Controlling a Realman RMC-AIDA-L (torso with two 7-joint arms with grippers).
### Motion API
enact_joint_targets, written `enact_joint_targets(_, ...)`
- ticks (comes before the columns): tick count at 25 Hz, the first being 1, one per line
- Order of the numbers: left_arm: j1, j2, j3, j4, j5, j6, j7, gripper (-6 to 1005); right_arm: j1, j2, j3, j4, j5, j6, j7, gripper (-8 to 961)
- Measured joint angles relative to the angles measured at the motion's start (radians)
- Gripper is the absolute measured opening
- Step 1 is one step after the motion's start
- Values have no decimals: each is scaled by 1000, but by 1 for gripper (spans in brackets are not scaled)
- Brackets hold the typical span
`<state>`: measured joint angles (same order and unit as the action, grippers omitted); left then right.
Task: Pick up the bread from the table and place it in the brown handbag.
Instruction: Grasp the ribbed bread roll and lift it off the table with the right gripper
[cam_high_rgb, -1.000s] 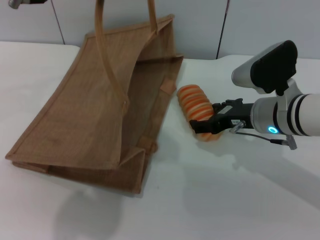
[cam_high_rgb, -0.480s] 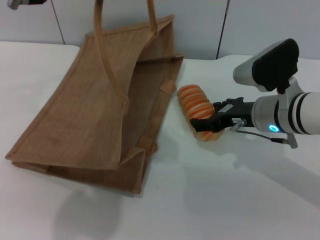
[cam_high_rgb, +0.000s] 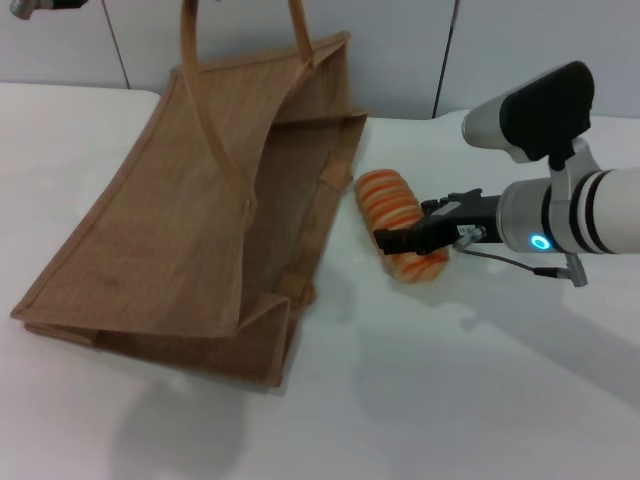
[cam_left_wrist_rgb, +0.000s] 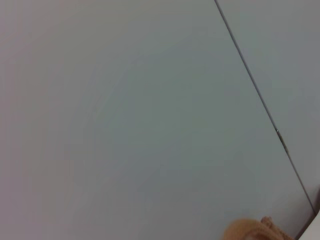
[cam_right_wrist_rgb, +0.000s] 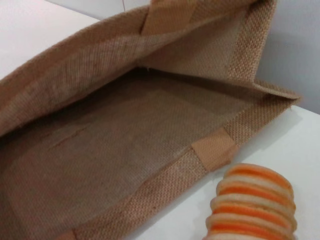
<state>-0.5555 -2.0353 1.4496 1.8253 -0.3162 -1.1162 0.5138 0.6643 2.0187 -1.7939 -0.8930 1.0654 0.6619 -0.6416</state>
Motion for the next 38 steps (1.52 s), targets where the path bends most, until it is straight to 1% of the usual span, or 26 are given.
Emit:
enact_joint_targets(4,-2,1,8,0,0,0,-1,119,19,0,0,23,-1,0,16,874)
enact_joint_targets(14,-3,1,13,0,0,-1,-1,119,29,0,5,69,-3,-11,20,869)
enact_joint_targets(19,-2,1,17,-2,0,0,-2,119,31,-1,7,71,-11,-12,25,867)
enact_joint_targets(24,-2,1,20,-6,0,2,-2,119,33,0,7,72,-77,-12,76,865)
enact_joint_targets(32,-2,0,20,-15,0,7,-2,119,35,0,9,72,-83,-13,80,861)
enact_joint_targets(38,-1,0,20,-15,0,9,-2,119,35,0,18,73,-82,-6,81,830)
